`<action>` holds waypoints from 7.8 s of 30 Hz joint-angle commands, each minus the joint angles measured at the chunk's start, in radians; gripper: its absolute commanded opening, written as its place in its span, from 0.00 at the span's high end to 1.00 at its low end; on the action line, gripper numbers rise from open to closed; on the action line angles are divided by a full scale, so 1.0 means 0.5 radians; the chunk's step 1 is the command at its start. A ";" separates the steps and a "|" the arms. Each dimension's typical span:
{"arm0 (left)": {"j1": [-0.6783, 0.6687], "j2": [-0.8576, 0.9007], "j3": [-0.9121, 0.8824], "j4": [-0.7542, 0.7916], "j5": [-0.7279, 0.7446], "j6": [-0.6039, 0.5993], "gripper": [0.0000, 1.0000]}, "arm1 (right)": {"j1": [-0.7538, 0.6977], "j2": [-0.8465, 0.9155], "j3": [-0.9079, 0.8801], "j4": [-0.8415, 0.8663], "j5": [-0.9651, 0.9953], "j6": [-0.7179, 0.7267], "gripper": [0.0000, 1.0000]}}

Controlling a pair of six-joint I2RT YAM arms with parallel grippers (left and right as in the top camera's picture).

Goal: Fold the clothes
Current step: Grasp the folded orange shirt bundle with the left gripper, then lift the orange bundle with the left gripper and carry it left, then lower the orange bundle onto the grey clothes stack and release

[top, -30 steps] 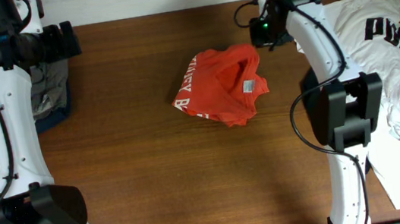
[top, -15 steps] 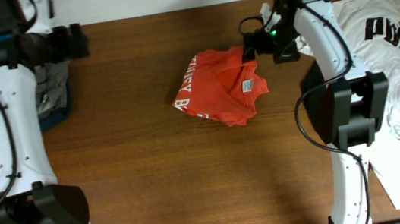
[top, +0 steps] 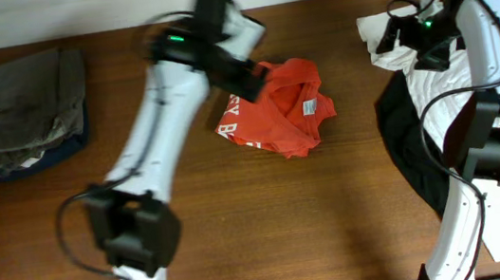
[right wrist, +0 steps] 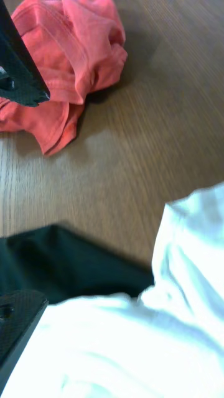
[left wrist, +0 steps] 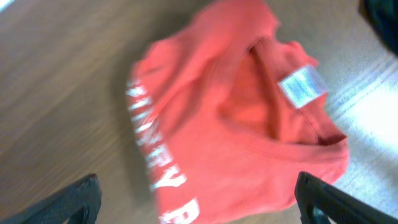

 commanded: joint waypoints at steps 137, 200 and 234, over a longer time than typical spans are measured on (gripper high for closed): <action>1.794 0.716 0.973 0.308 -0.562 1.082 1.00 | 0.350 -0.105 0.043 -0.260 0.111 -0.107 0.01; 1.833 0.577 0.005 1.535 -0.043 -0.172 0.01 | 0.351 -0.105 0.043 -0.192 0.110 -0.107 0.01; 1.852 -0.088 -0.609 1.958 -0.072 -0.127 0.01 | 0.340 -0.106 0.107 -0.131 0.111 -0.108 0.01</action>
